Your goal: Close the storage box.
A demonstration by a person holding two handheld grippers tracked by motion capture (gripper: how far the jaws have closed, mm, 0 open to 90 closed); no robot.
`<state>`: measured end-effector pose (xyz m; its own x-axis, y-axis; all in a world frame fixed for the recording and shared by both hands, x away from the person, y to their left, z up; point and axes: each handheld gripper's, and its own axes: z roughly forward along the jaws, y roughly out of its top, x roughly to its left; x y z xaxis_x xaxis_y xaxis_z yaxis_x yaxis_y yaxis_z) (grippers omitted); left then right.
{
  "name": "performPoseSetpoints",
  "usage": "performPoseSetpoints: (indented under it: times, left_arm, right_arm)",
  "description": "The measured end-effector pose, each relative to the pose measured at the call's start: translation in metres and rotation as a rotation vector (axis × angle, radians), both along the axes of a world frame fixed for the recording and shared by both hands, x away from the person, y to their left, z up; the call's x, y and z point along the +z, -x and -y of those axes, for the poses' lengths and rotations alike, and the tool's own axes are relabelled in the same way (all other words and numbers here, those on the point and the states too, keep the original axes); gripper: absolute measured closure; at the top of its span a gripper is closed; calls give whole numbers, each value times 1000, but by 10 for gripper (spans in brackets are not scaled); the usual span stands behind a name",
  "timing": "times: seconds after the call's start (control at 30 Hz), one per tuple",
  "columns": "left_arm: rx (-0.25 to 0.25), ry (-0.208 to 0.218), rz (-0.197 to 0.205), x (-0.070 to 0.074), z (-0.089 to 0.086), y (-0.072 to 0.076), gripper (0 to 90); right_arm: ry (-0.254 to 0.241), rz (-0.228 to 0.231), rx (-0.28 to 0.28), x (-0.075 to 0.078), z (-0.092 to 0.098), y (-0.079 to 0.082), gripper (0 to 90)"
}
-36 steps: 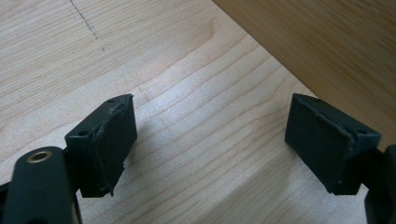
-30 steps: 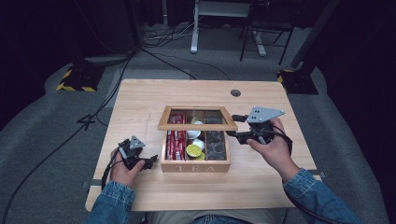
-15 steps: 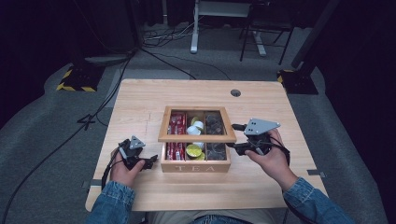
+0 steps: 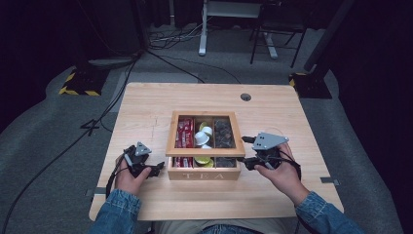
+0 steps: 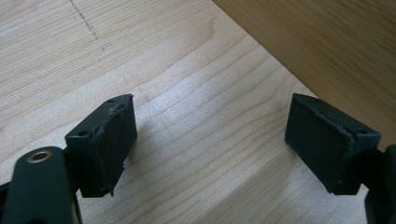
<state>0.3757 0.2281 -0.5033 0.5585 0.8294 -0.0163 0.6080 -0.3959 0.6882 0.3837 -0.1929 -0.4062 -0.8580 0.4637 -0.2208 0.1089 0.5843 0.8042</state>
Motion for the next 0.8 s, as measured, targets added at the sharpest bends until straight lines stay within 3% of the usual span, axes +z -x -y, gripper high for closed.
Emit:
performPoseSetpoints:
  times: [0.57,0.8]
  left_arm:
    - [4,8,0,0,1,0,171]
    - [4,8,0,0,1,0,171]
  right_arm:
    - [36,-87,20,-14,2,4,338]
    - [69,-84,33,-16,1,9,335]
